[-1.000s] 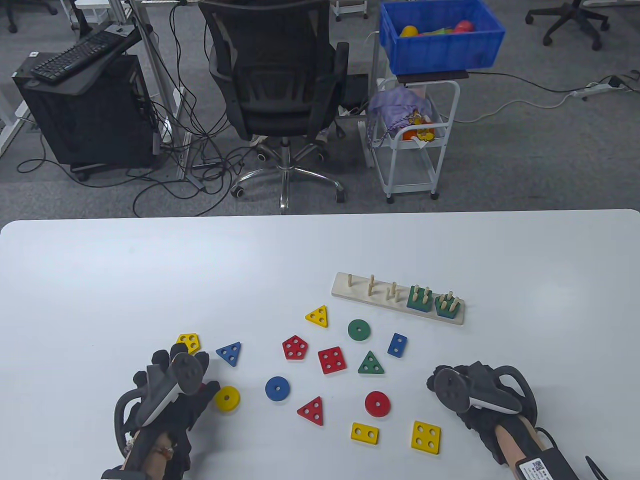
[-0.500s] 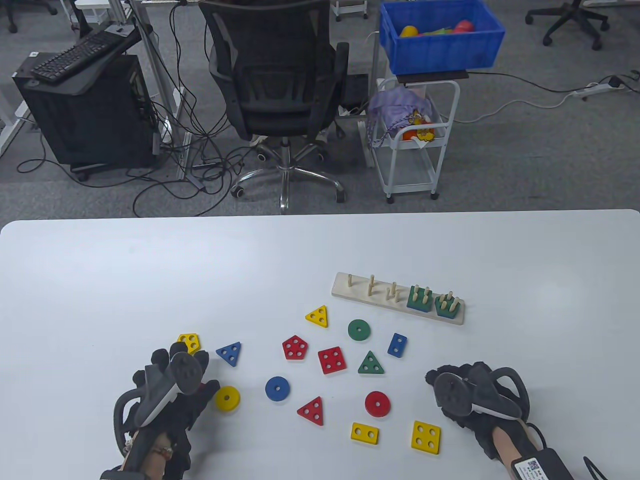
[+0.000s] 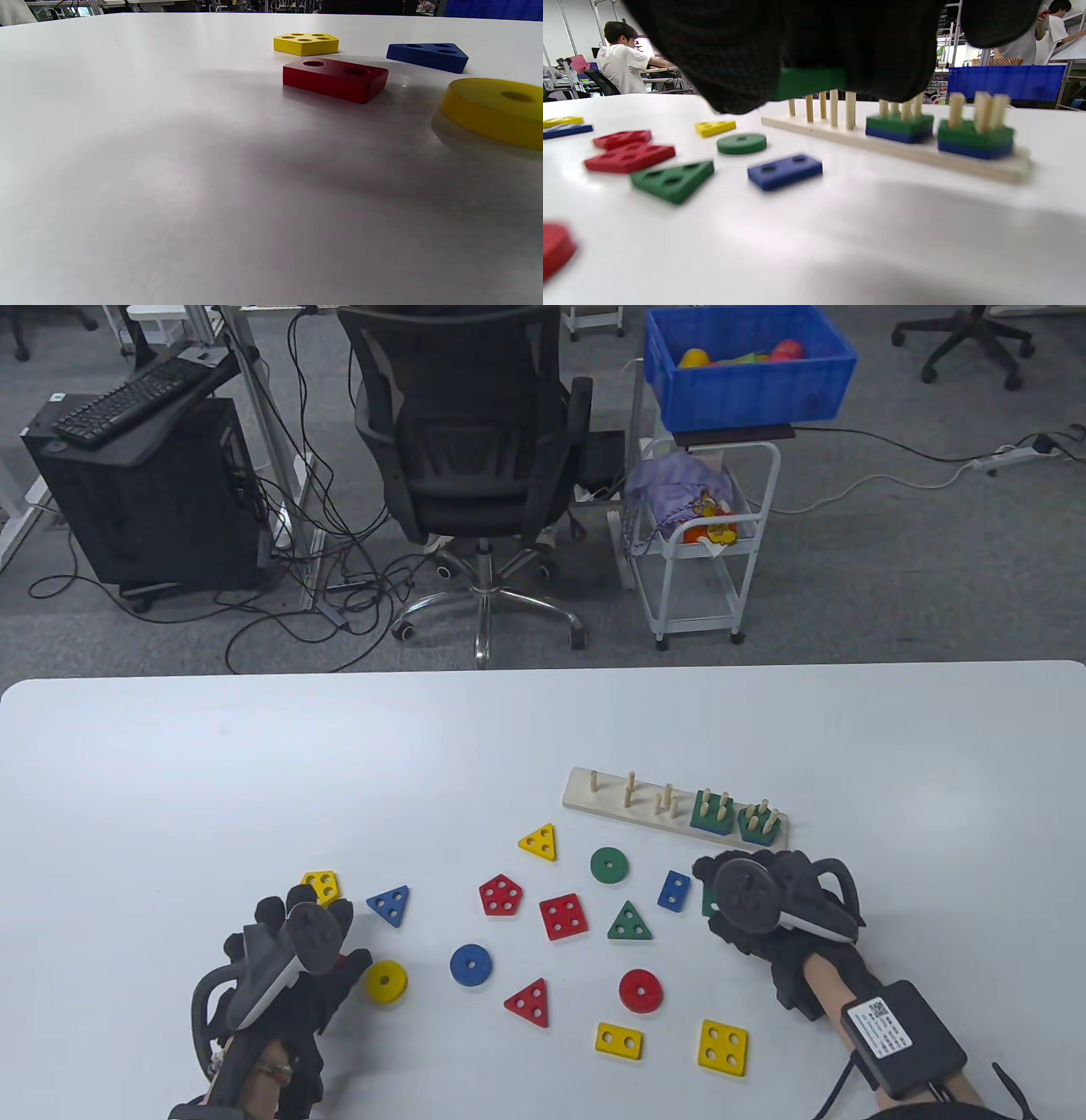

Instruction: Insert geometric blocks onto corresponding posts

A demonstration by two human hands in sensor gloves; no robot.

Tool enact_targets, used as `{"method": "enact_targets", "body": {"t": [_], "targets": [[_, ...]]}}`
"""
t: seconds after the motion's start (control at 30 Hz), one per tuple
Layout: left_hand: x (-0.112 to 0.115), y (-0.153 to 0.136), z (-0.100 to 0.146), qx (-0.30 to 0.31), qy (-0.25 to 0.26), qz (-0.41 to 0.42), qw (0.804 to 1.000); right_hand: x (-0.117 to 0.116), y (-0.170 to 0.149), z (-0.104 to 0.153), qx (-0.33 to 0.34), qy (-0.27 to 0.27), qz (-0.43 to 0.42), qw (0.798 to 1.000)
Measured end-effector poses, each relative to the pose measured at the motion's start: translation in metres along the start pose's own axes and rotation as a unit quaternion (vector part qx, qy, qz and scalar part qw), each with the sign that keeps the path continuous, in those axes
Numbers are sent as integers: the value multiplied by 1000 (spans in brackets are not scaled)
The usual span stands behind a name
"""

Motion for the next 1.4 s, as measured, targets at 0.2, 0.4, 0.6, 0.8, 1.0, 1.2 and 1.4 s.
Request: {"method": "enact_targets", "body": {"t": [0.2, 0.4, 0.6, 0.8, 1.0, 1.2, 1.4], "targets": [[-1, -2, -1, -2, 3, 3, 1000, 25, 13, -65, -32, -21, -2, 999], [-2, -4, -2, -7, 3, 3, 1000, 16, 26, -119, -96, -15, 52, 994], [-7, -9, 0, -13, 11, 10, 1000, -5, 27, -148, -119, 2, 44, 992], [-9, -14, -1, -20, 14, 16, 1000, -12, 27, -154, -123, -4, 37, 992], [-9, -13, -1, -20, 13, 13, 1000, -20, 26, -155, -124, 23, 44, 991], [-10, -13, 0, -20, 12, 14, 1000, -7, 21, -123, -90, 9, 43, 995], [-8, -10, 0, -16, 10, 7, 1000, 5, 8, -68, -70, 3, 41, 997]]}}
Point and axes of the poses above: the tracker on the back of each hand, its own y axis roughly to the thumb side, its own z axis roughly from the fingertips to the wrist, x = y × z, the point moved 3 cm from there along -z, roughly from the wrist to the fingertips
